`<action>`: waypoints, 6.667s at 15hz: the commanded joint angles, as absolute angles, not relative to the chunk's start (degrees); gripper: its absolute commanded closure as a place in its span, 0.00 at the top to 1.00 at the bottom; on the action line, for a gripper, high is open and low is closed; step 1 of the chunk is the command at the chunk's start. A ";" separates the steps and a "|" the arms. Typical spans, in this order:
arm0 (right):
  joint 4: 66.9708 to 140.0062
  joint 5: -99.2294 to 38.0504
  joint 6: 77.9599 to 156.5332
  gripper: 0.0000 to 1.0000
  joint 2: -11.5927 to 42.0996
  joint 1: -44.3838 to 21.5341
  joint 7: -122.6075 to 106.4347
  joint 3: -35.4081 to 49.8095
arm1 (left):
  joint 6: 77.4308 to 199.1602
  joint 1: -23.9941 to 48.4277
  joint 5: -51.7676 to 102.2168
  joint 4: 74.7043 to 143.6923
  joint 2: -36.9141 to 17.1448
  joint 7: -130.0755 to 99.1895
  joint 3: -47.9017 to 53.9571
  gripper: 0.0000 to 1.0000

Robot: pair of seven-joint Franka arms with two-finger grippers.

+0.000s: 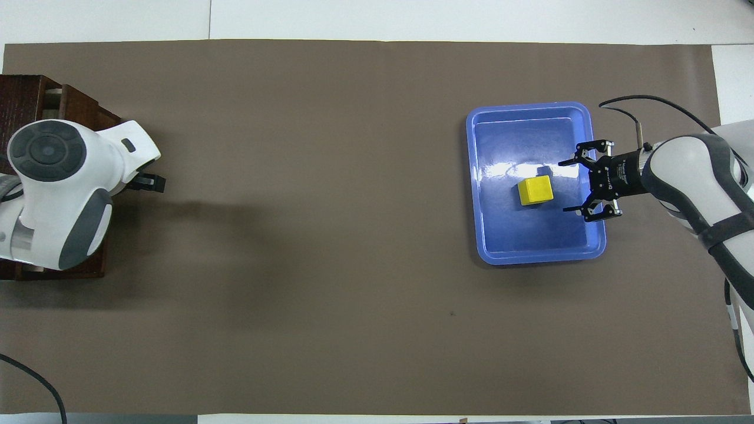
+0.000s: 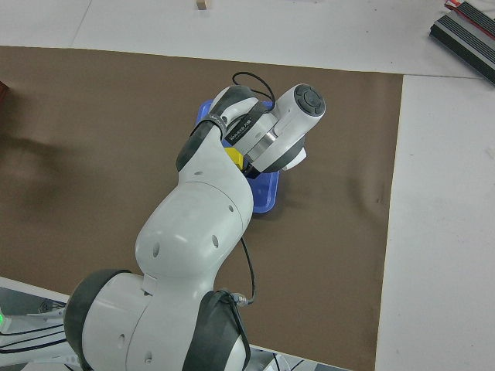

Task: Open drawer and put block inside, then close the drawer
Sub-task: 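Lower the right gripper onto the yellow block and close it, then lift the block with the right gripper while the left gripper reaches toward it, then grasp the yellow block with the left gripper and open the right gripper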

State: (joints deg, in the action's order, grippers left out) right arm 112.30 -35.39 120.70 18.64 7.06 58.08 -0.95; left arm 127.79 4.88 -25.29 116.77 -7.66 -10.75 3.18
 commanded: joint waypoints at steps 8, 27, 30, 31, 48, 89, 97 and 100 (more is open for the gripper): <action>112.23 -39.11 126.47 1.00 21.71 4.48 53.44 -0.26 | 127.01 17.75 -13.98 115.40 -7.82 -25.58 2.90 1.00; 104.71 -38.41 117.46 0.00 22.32 4.04 50.97 -0.44 | 117.78 14.24 -12.58 108.99 -8.35 -20.65 2.72 1.00; 93.81 -36.92 107.60 0.00 25.39 2.91 56.40 -0.53 | 108.41 14.59 -7.04 98.83 -10.98 -21.18 2.55 1.00; 91.43 -36.31 106.19 0.00 25.92 2.55 59.73 -0.44 | 104.63 14.76 -6.68 94.96 -12.38 -22.23 2.55 1.00; 78.50 -37.09 111.53 0.00 30.40 -21.61 96.11 -0.17 | 104.14 25.39 -1.14 83.60 -15.55 -105.53 2.90 1.00; 79.54 -31.64 120.15 0.26 30.85 -27.16 105.12 -0.26 | 107.58 33.22 -4.48 78.49 -25.40 -121.38 1.41 0.00; 79.45 -31.73 116.64 0.99 29.18 -23.39 104.33 -0.62 | 103.46 31.56 -4.66 77.87 -23.82 -120.15 1.14 0.00; 79.63 -31.55 110.94 0.99 27.08 -17.60 95.75 -0.70 | 98.81 27.61 -4.57 77.26 -21.80 -115.51 1.23 0.00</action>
